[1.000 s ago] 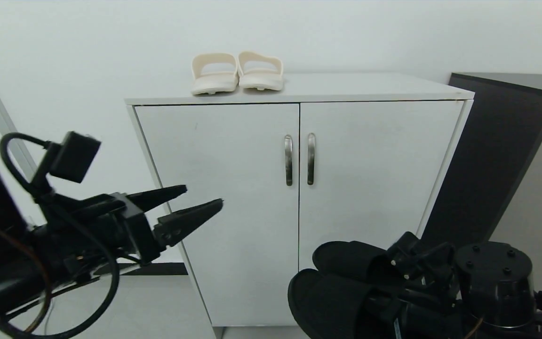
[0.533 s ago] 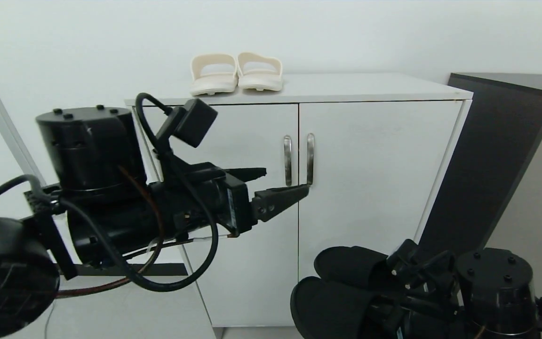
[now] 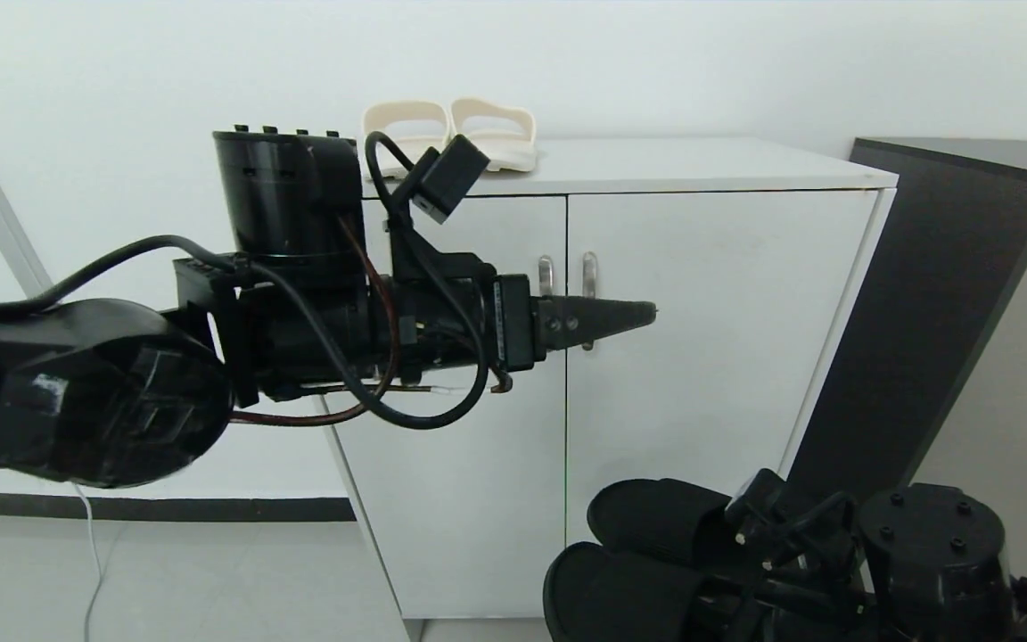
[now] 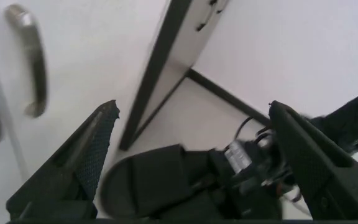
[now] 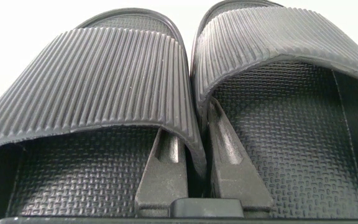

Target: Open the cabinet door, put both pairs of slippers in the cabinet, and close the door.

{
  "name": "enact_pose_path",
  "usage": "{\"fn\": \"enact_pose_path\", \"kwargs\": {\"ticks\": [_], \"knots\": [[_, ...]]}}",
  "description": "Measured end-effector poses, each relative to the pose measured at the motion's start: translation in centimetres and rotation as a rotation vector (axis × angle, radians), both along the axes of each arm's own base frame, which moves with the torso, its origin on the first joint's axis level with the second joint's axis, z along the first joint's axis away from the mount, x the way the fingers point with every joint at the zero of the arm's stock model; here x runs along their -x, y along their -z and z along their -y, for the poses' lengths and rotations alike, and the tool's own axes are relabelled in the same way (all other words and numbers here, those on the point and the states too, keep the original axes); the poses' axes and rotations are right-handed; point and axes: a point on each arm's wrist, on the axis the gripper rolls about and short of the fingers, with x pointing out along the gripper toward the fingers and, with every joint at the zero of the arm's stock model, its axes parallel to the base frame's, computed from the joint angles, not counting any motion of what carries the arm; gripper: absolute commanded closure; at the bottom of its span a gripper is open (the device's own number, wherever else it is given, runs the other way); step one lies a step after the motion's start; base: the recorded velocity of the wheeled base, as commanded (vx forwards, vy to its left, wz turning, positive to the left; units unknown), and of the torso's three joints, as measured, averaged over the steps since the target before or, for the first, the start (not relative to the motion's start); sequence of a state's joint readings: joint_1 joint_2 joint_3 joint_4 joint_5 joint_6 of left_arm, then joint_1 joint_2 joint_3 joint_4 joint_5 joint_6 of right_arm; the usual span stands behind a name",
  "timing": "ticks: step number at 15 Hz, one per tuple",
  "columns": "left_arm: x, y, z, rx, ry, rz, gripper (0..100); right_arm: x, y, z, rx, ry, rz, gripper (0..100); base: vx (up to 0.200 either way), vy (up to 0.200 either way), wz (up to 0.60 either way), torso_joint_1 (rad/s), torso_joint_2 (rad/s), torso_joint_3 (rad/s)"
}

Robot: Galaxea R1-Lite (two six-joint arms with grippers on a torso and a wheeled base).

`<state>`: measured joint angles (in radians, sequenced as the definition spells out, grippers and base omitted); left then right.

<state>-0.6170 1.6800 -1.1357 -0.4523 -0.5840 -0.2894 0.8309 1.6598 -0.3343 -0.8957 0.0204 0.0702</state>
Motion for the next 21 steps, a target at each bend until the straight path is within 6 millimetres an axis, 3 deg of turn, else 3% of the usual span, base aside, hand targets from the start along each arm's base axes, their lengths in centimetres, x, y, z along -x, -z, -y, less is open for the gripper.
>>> {"fn": "enact_pose_path", "kwargs": {"ticks": [5,11,18,19,21], "knots": [[-2.6,0.2,1.2,0.014,-0.063,-0.019,0,0.0,0.1,0.0,0.003,0.000,-0.005,100,0.000,0.000,0.00,0.000,0.00,0.000],[-4.2,1.0,1.8,-0.005,-0.208,-0.019,0,-0.2,0.5,-0.1,0.015,0.003,-0.014,100,0.000,0.000,0.00,0.000,0.00,0.000],[-6.5,2.1,3.3,-0.017,-0.256,-0.022,0,-0.2,0.6,-0.1,0.022,0.004,-0.016,100,0.000,0.000,0.00,0.000,0.00,0.000],[-6.8,2.3,3.4,-0.018,-0.260,-0.024,100,-0.1,0.7,-0.1,0.025,0.003,-0.018,100,0.000,0.000,0.00,0.000,0.00,0.000],[-7.1,2.7,3.5,-0.024,-0.266,-0.029,100,-0.1,0.8,-0.1,0.027,0.003,-0.021,100,0.000,0.000,0.00,0.000,0.00,0.000]]}}
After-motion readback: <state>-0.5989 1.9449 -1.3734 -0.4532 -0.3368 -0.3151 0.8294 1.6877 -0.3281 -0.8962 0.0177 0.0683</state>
